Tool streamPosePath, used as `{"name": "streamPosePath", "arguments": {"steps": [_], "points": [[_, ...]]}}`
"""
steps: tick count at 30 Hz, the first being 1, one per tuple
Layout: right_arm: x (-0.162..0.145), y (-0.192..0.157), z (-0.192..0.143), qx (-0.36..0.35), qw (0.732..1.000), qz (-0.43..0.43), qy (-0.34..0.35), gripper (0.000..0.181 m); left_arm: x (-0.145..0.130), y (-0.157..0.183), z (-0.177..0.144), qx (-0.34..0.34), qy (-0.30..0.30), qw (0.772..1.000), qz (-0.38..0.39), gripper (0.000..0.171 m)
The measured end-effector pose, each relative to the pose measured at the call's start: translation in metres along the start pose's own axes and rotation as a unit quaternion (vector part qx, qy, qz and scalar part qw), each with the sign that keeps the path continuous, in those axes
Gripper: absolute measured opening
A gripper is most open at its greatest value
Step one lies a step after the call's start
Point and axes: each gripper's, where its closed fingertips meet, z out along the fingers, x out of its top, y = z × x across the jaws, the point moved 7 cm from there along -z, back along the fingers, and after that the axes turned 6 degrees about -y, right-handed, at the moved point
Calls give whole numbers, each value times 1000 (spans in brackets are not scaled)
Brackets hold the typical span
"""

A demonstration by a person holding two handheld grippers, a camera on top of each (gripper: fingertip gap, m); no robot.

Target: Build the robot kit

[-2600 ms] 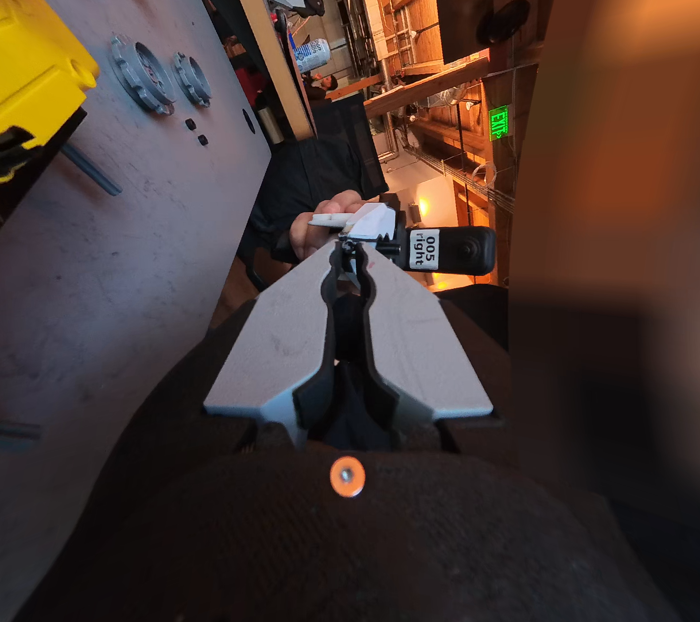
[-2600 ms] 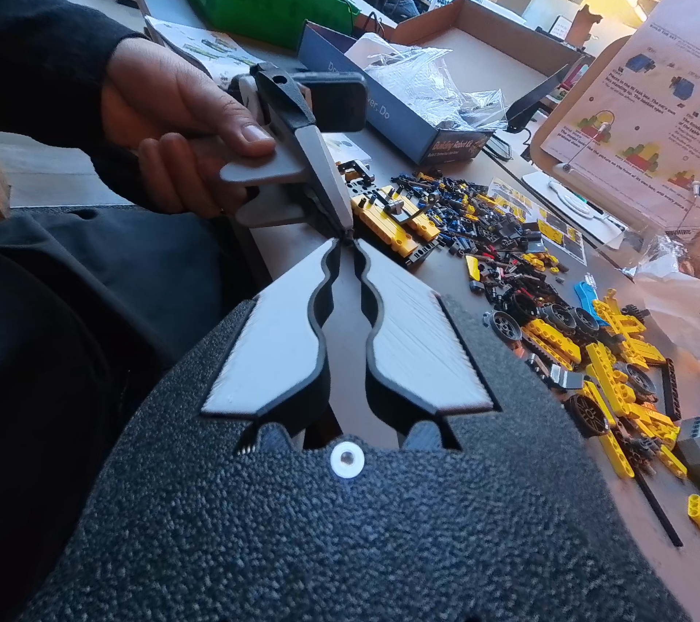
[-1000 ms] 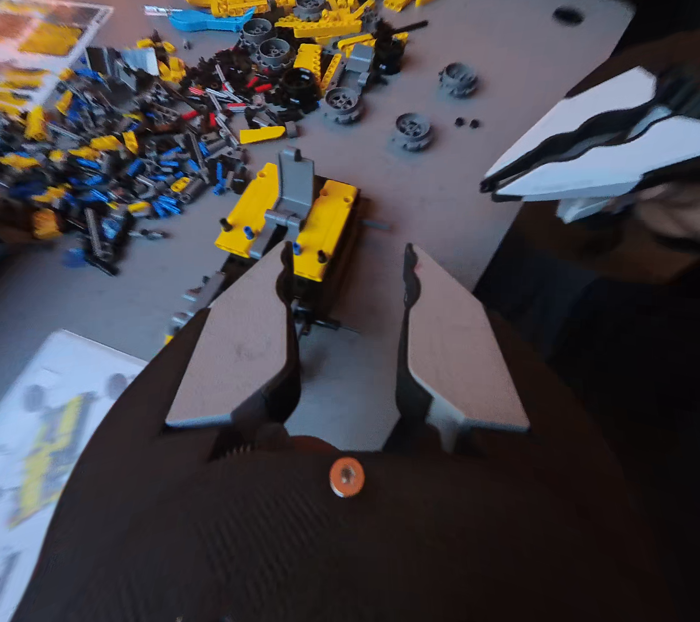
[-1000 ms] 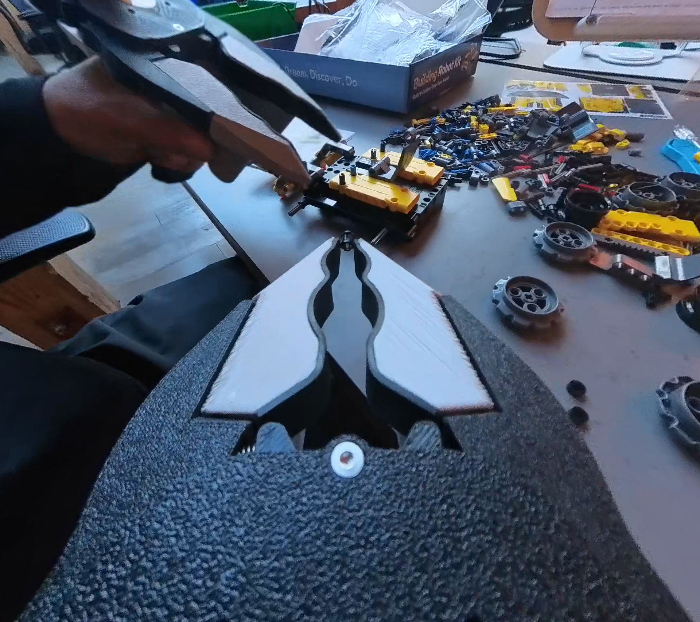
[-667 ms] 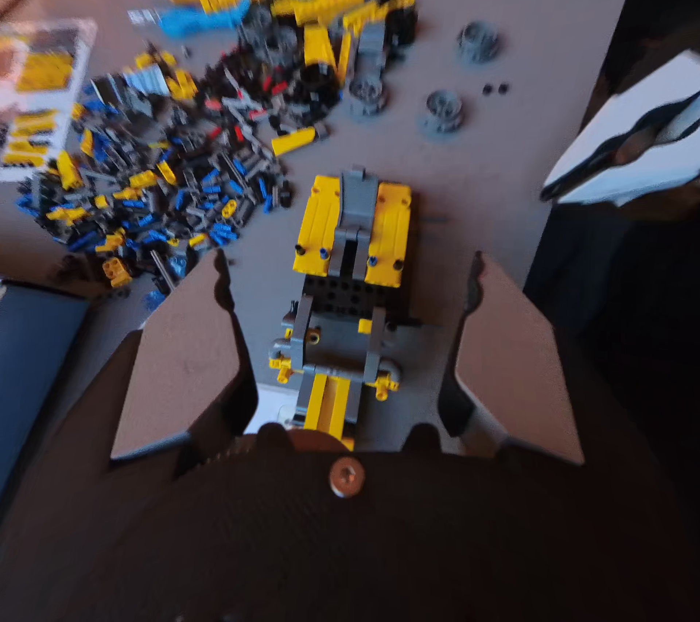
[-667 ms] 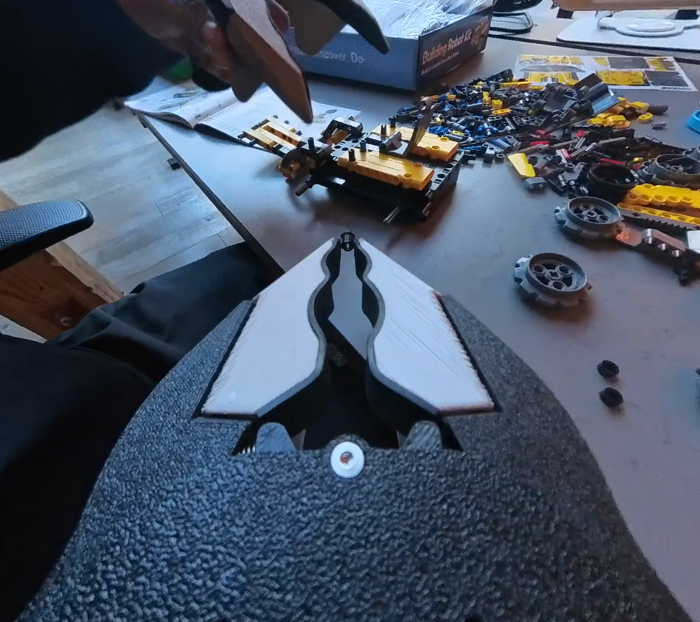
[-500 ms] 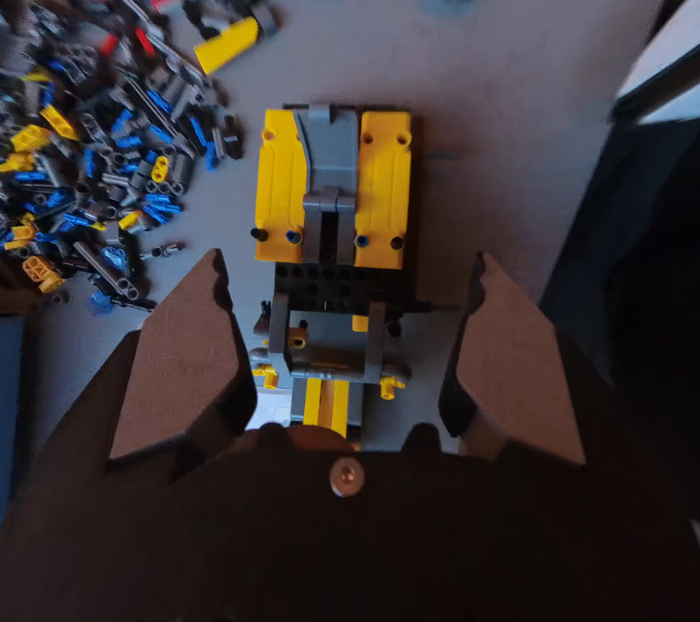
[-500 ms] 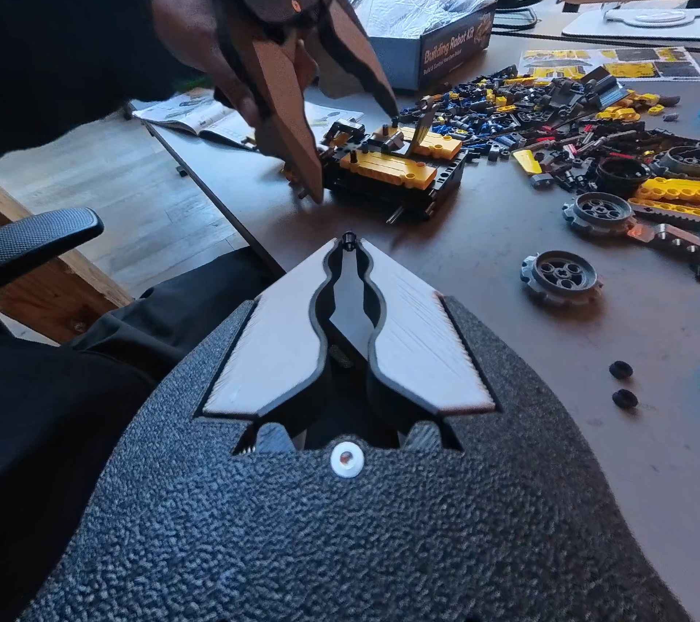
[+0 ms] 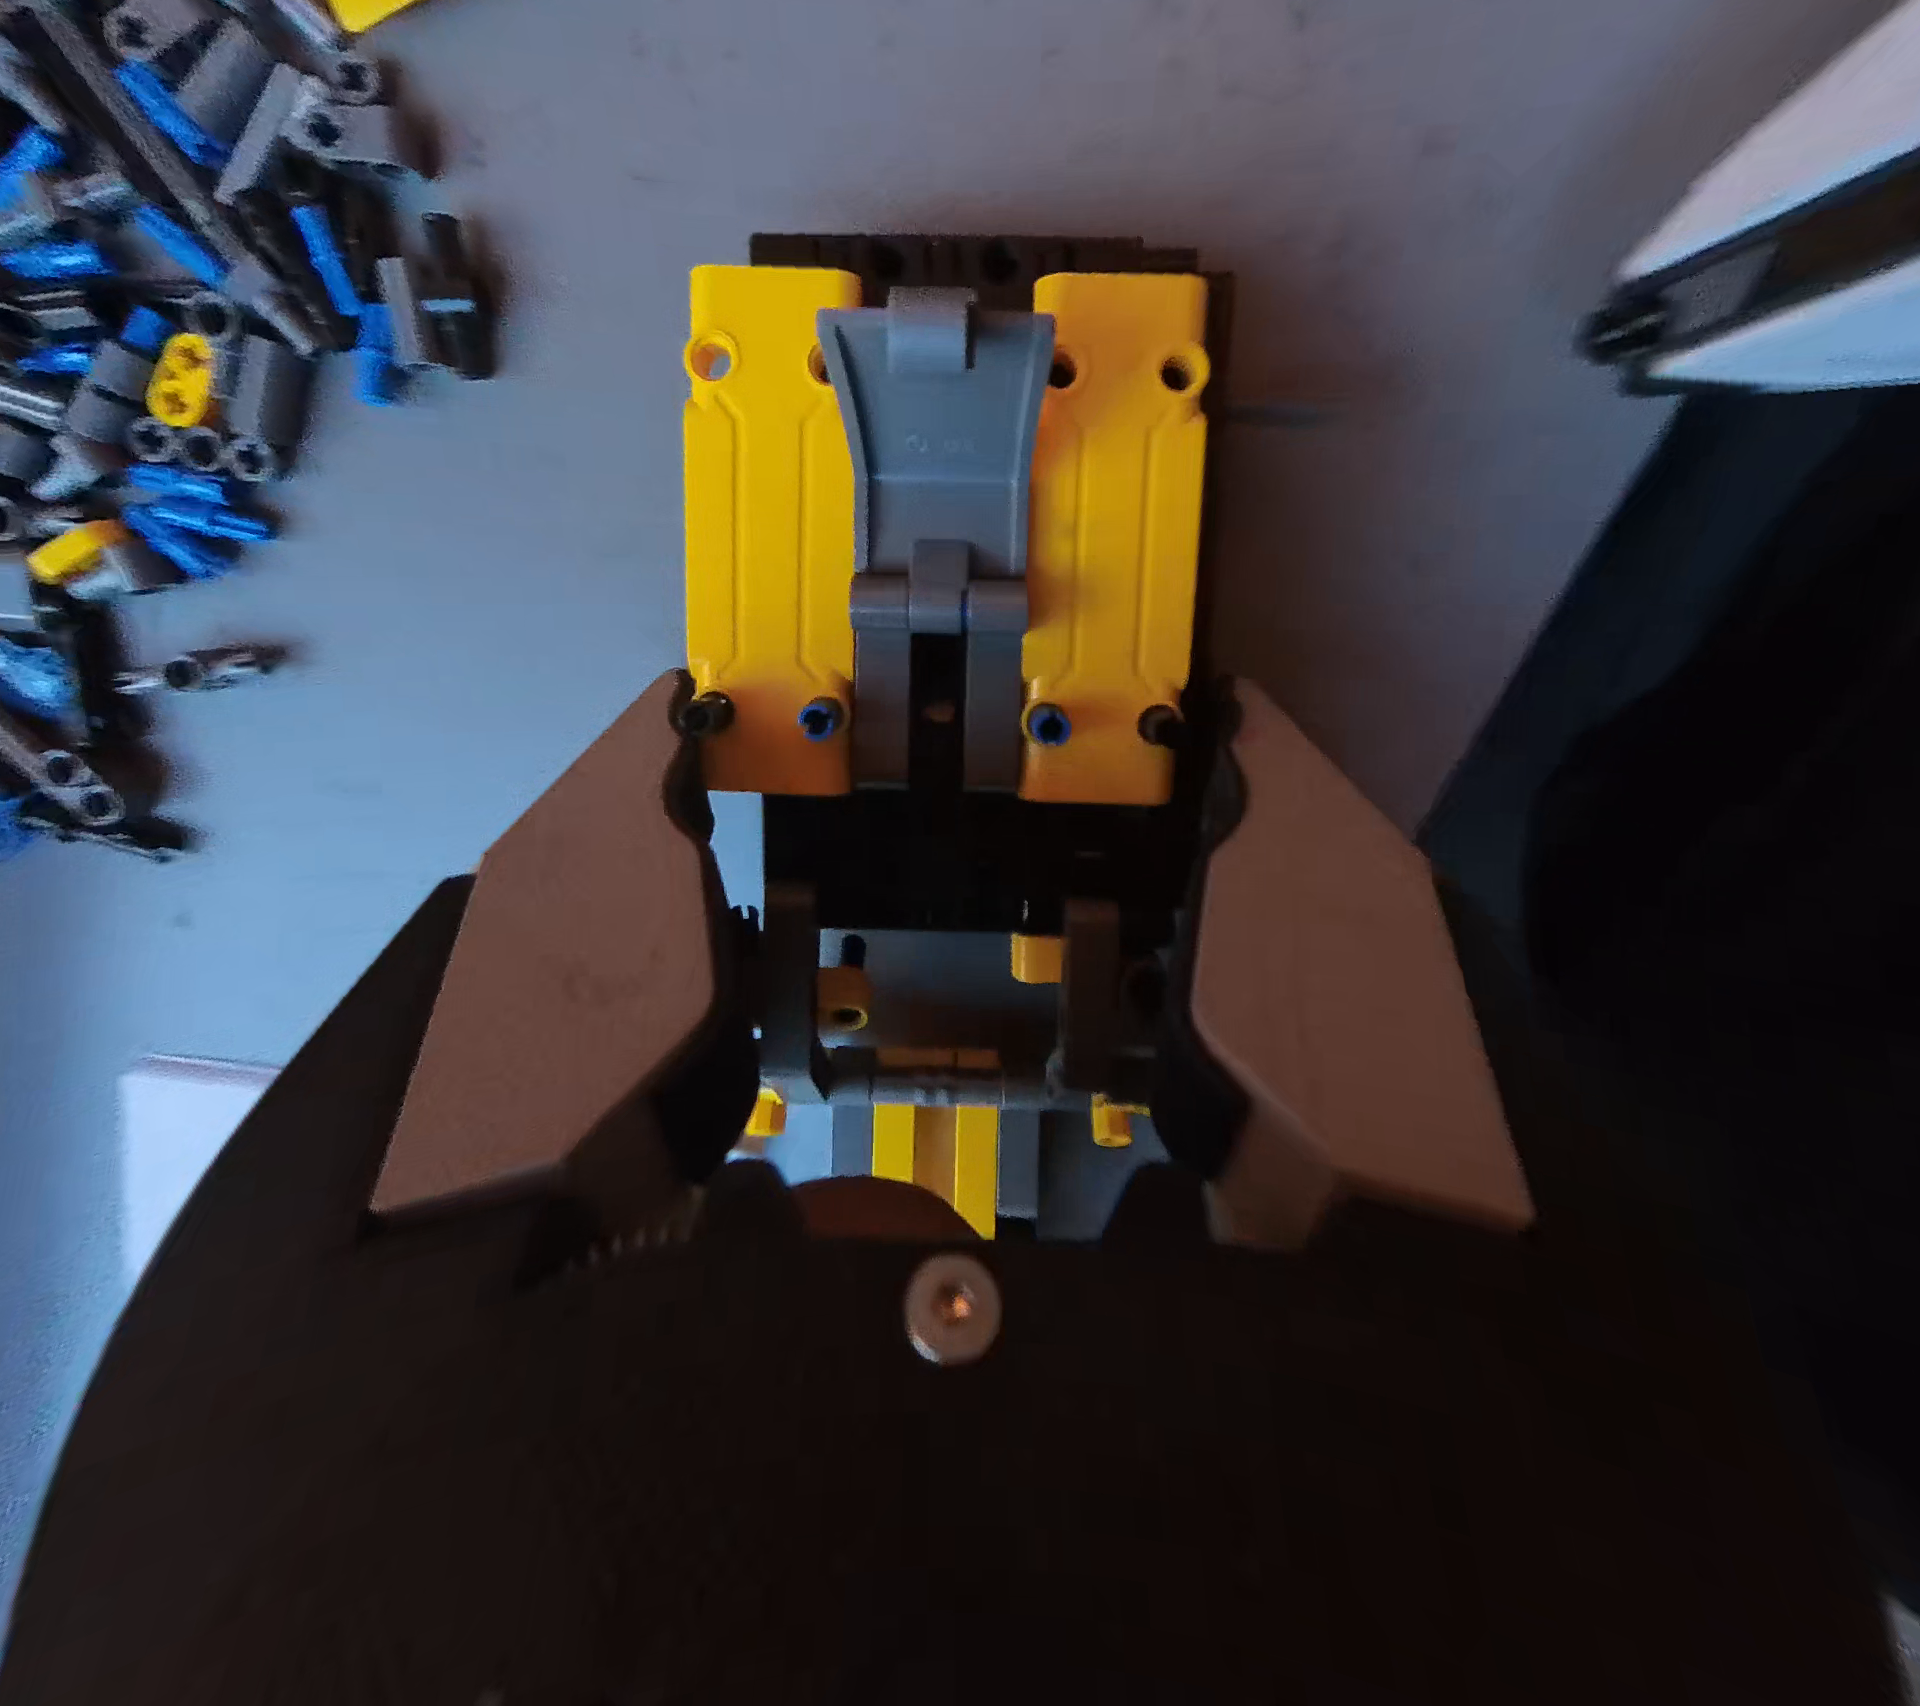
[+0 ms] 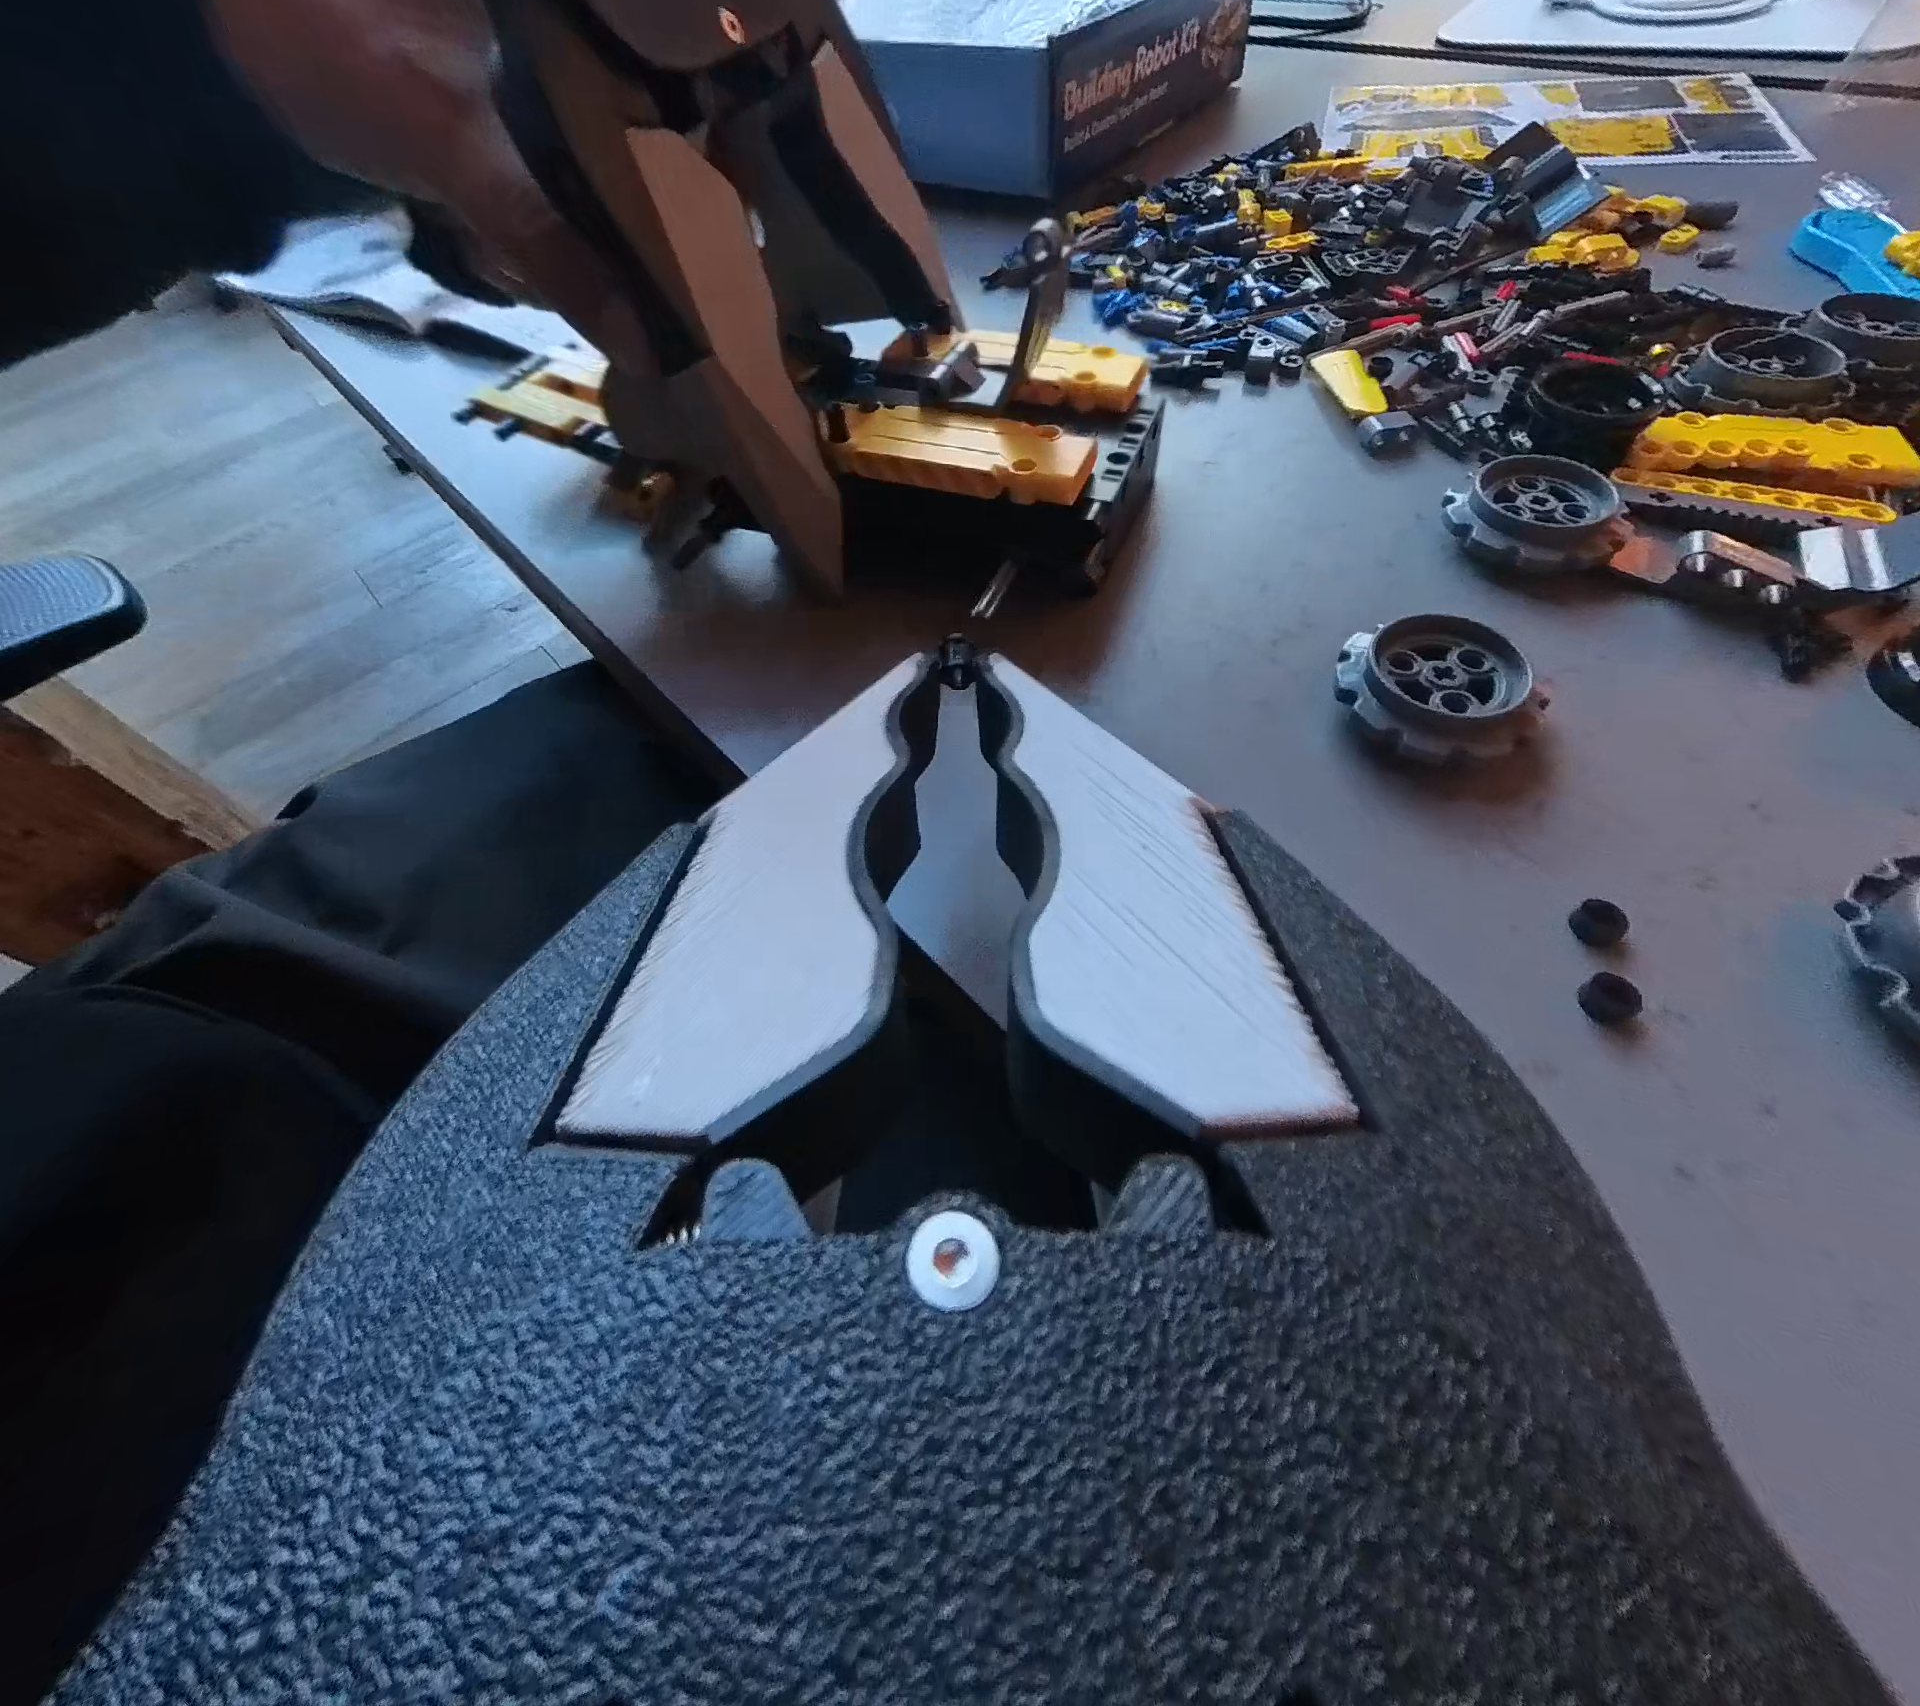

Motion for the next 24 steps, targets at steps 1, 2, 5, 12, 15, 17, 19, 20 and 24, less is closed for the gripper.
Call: {"name": "streamPosePath", "arguments": {"steps": [1,2,5,12,15,17,19,20,24], "points": [[-1,0,1,-7,1000,-4,-6,6,0,6,0,-10,7,1000,-4,94],[-2,0,2,-12,1000,-8,-9,7,0,12,-1,-15,11,1000,-6,94],[-3,-2,2,-24,999,-24,-16,7,-2,20,1,10,13,1000,-1,94],[-4,-8,7,-75,994,-67,-38,7,0,27,4,21,54,998,-10,94],[-4,-5,6,-91,993,-58,-38,6,0,27,4,13,56,998,-8,93],[-3,-3,7,-96,993,-54,-40,7,0,25,3,0,56,998,-10,94],[-3,-3,8,-98,993,-52,-42,7,0,24,2,-11,58,998,-12,93],[-3,-3,8,-98,993,-53,-44,7,1,23,2,-14,59,998,-14,93],[-4,-4,7,-96,993,-54,-46,7,1,23,3,-8,66,998,-15,93]]}}
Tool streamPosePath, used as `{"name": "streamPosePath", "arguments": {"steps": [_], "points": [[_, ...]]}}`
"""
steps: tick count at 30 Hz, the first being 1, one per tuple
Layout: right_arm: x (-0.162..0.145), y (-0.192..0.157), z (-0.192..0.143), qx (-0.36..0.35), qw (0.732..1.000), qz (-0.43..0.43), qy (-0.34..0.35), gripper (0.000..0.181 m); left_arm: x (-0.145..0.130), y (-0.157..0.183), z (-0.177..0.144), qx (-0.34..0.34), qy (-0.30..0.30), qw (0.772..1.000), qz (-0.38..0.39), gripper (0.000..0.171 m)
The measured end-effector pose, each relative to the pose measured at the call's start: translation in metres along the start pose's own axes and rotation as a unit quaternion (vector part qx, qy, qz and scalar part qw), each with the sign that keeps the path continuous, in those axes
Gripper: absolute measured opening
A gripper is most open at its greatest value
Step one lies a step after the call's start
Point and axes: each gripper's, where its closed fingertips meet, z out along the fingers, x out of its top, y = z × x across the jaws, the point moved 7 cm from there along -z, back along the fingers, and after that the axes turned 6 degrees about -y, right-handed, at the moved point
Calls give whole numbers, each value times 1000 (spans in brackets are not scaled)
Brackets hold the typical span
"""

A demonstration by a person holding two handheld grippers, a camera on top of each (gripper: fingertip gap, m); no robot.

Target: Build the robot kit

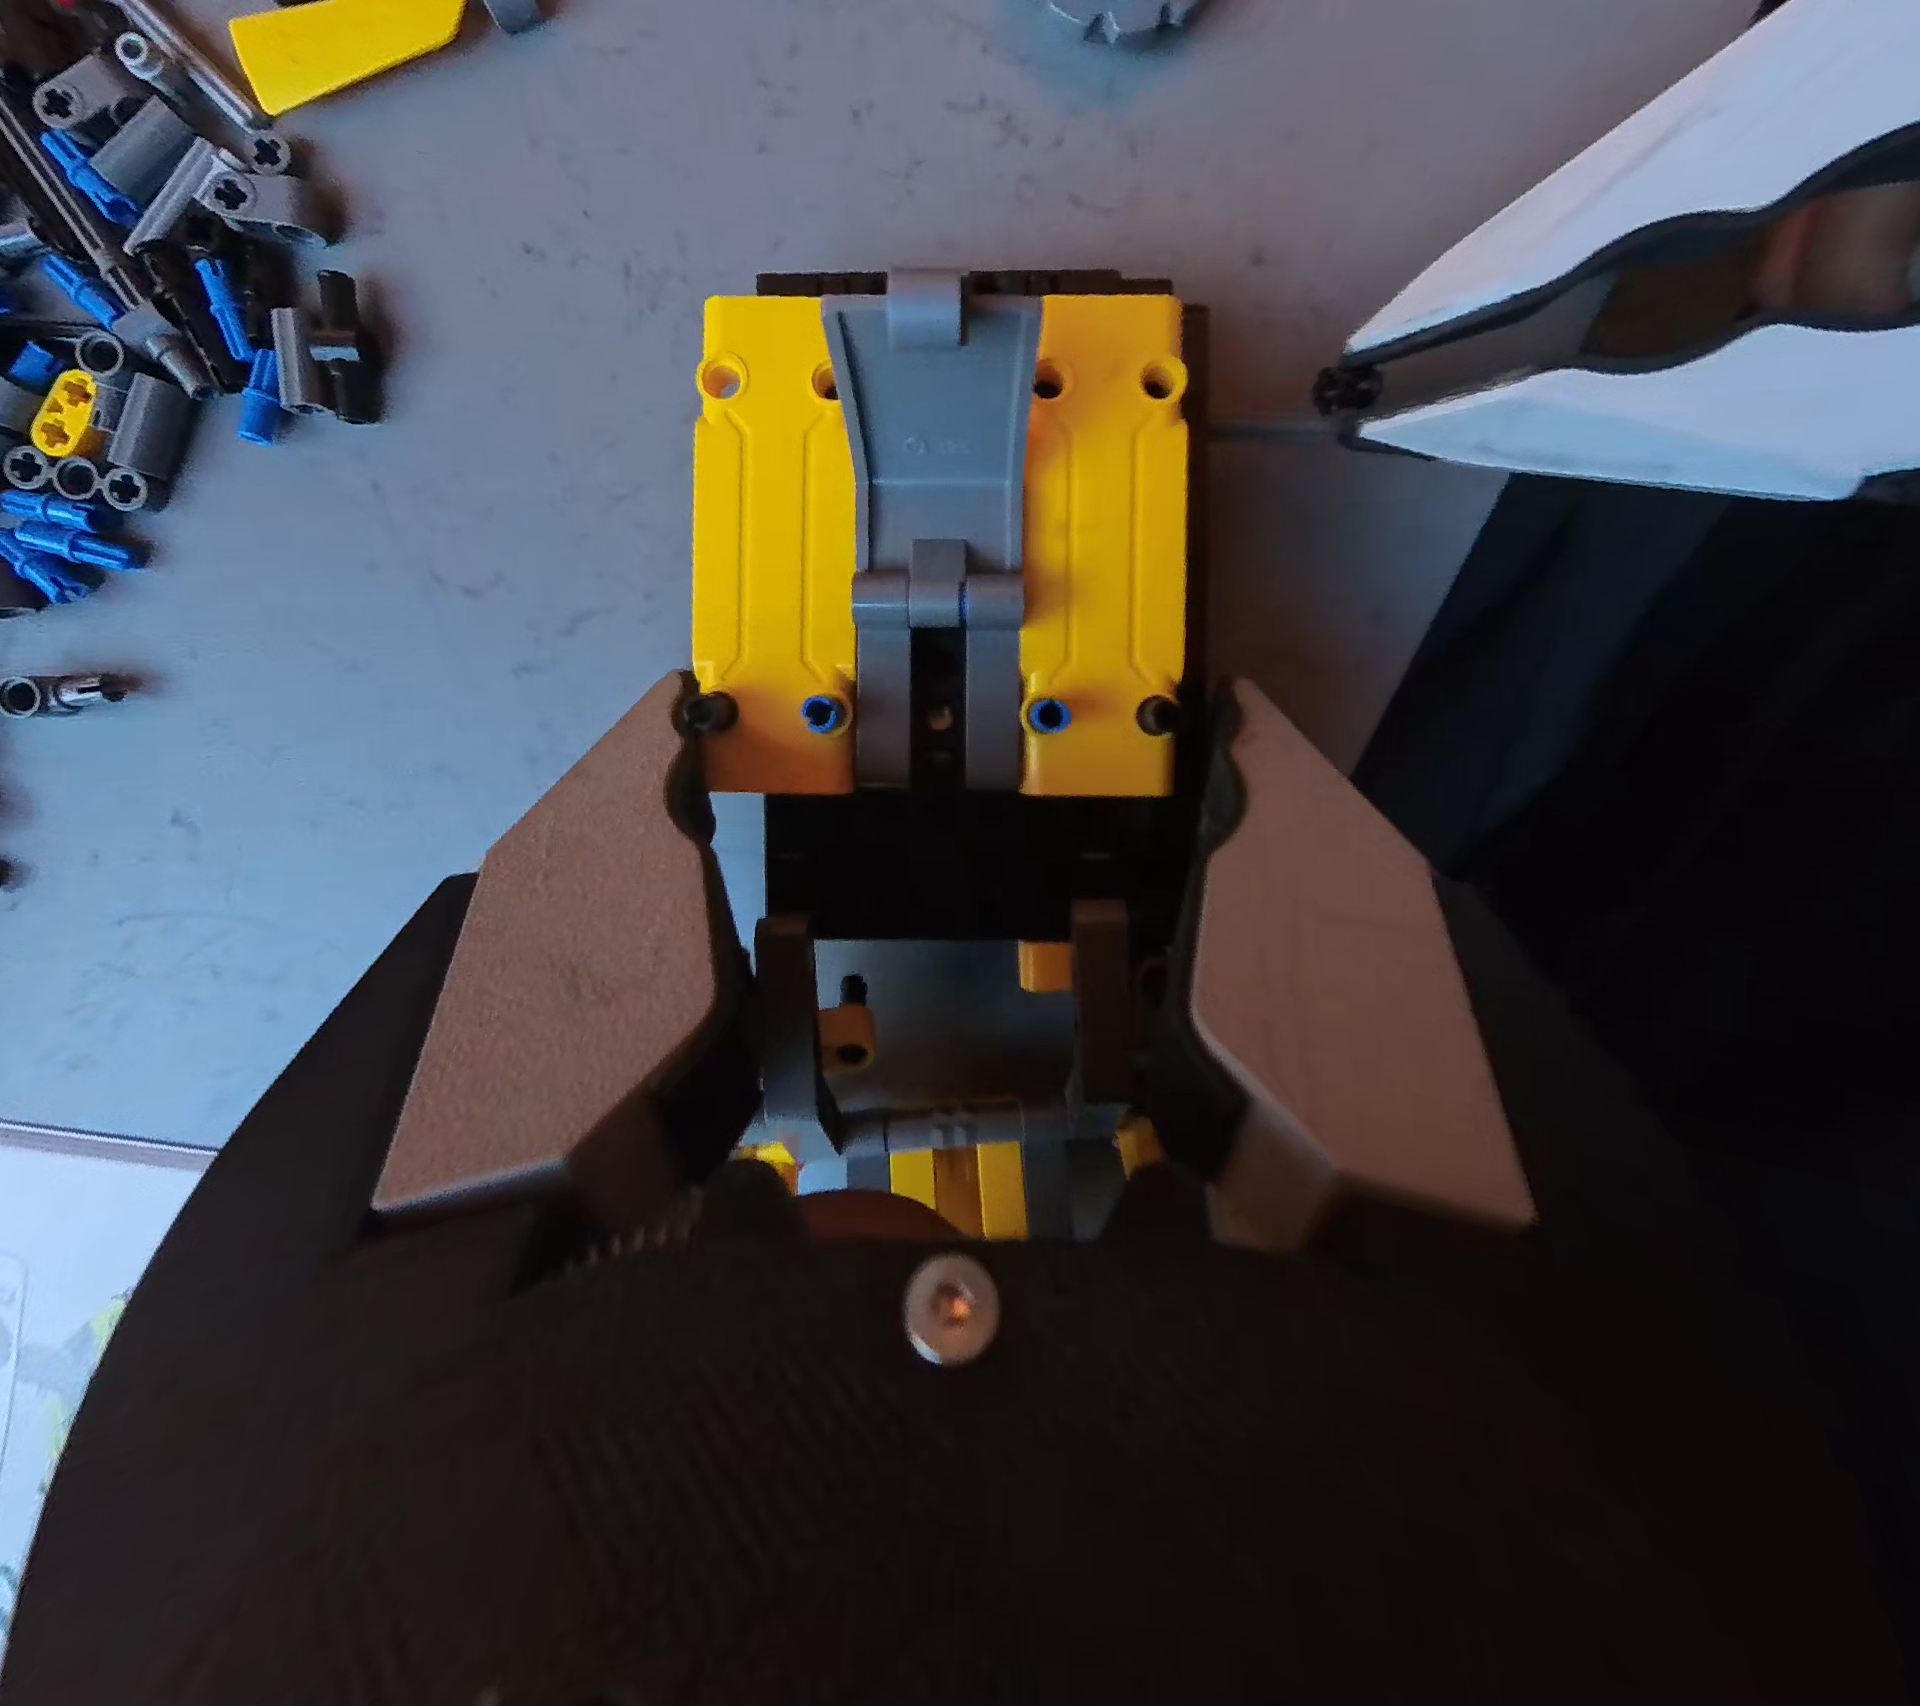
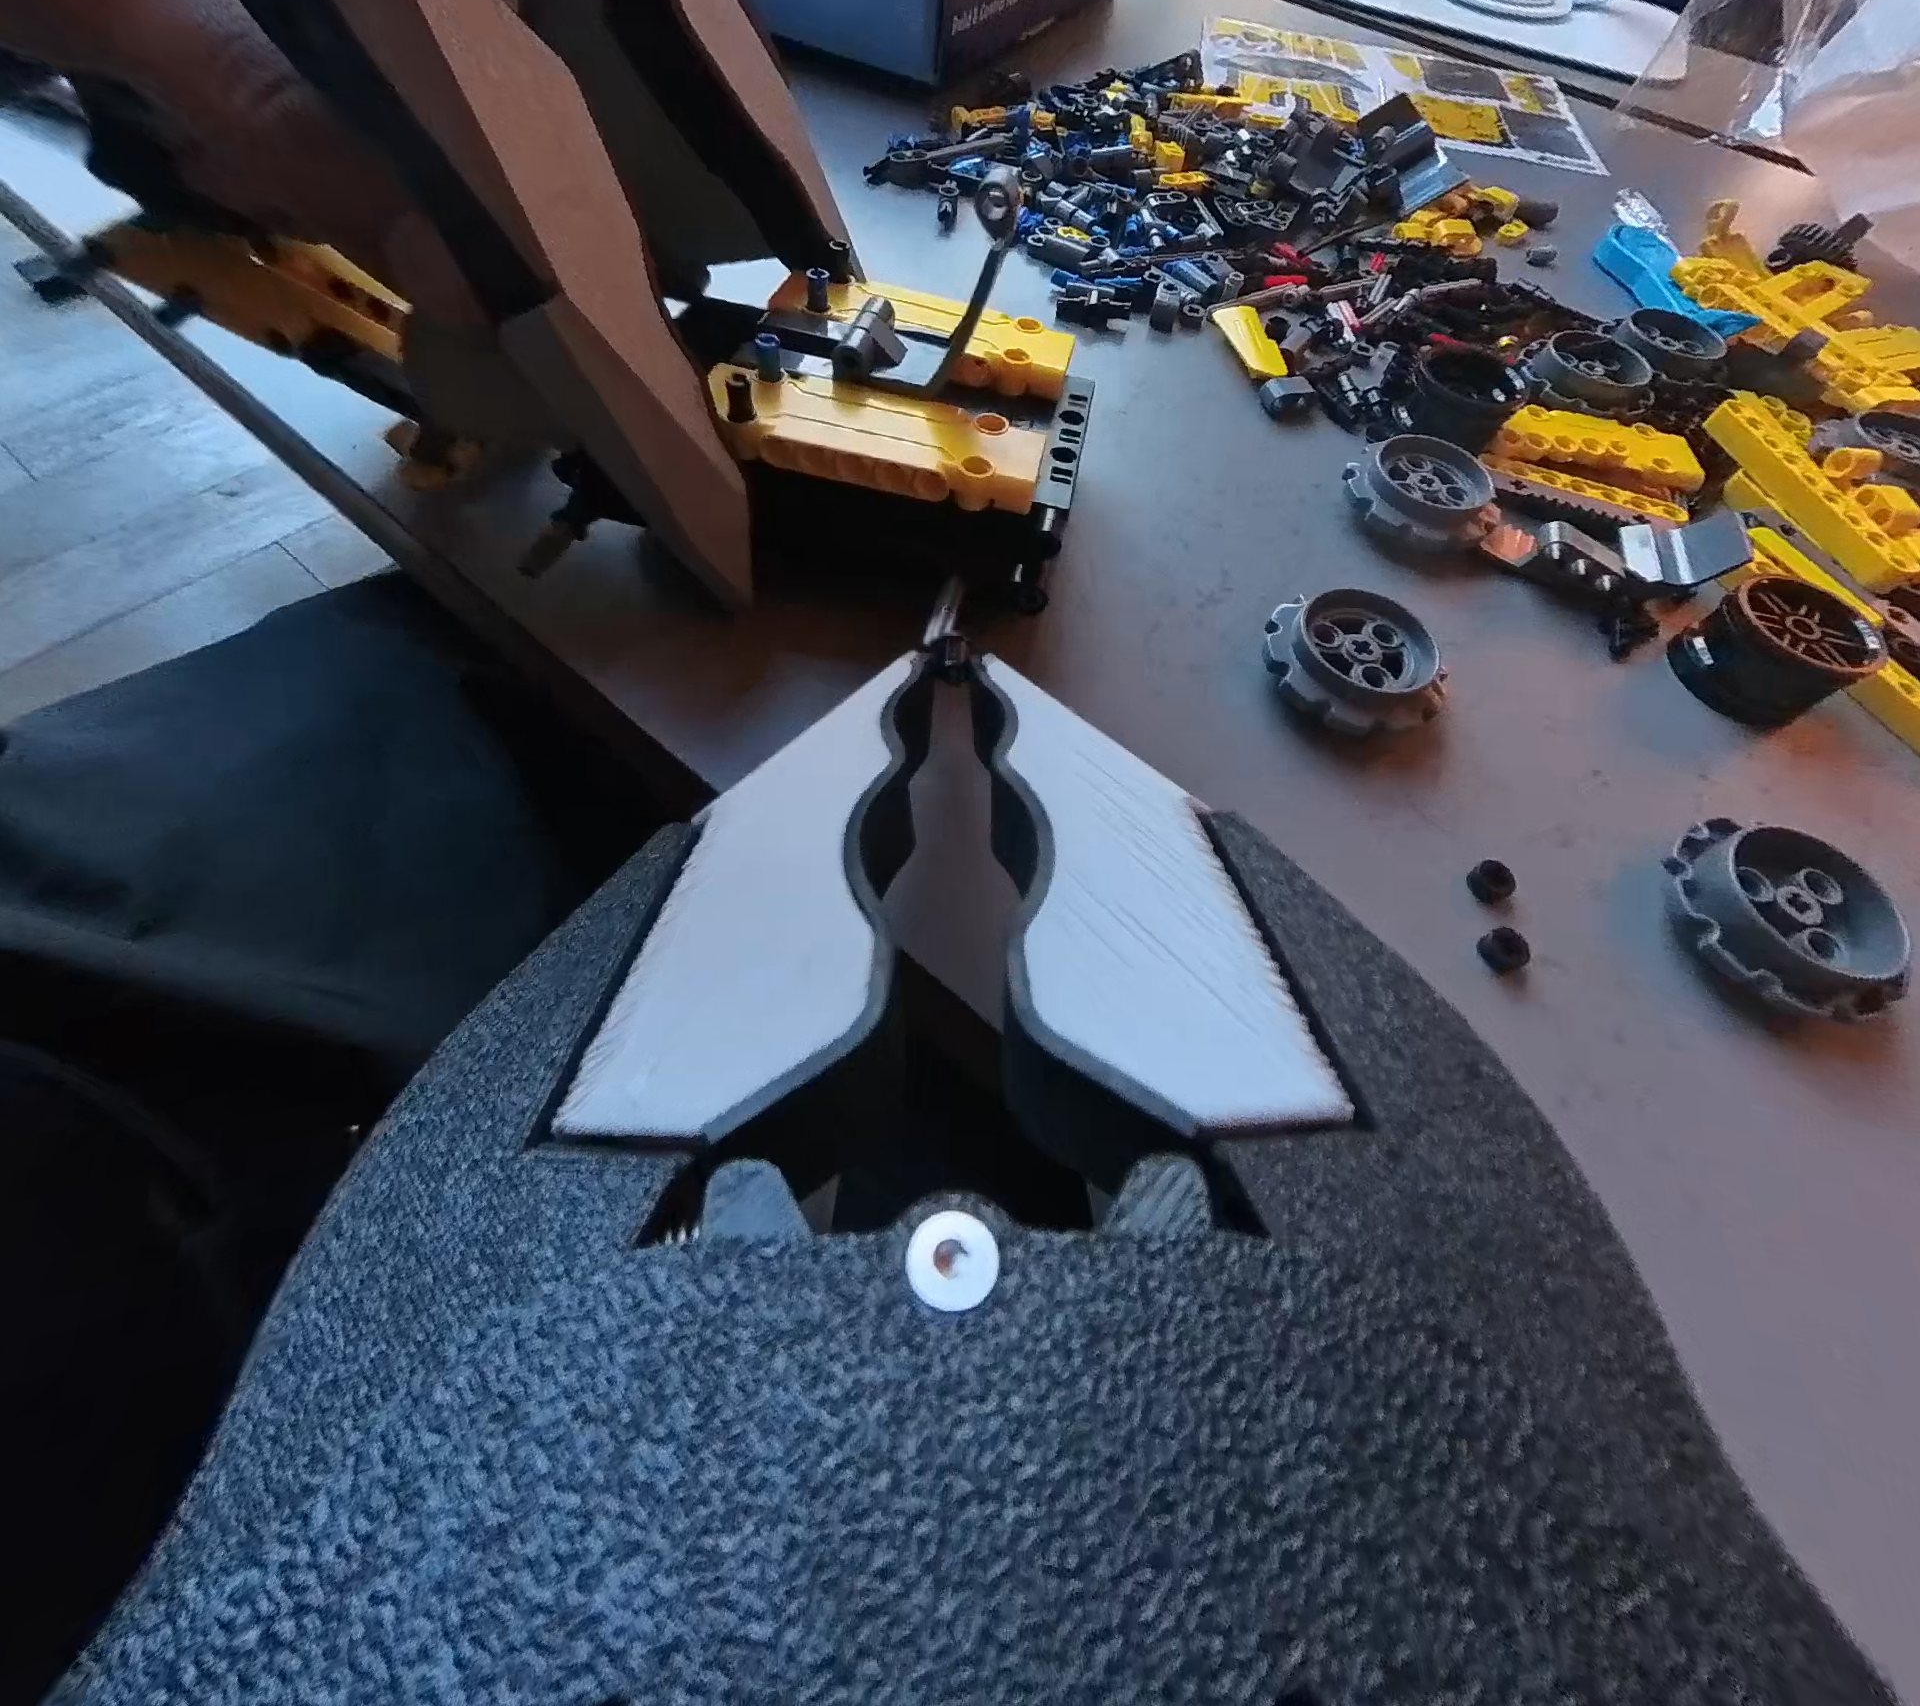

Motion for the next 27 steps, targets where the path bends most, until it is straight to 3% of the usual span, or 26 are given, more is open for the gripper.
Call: {"name": "streamPosePath", "arguments": {"steps": [5,10,17,27], "points": [[-1,-4,-3,4,1000,-4,3,7,2,5,-1,3,21,1000,-5,90],[-1,-3,-7,4,1000,-2,5,7,4,7,5,20,-22,999,26,100],[-3,3,-14,2,1000,5,4,7,11,9,7,17,-50,998,42,95],[-7,0,-12,-4,999,17,-28,7,10,11,7,21,-39,999,28,94]]}}
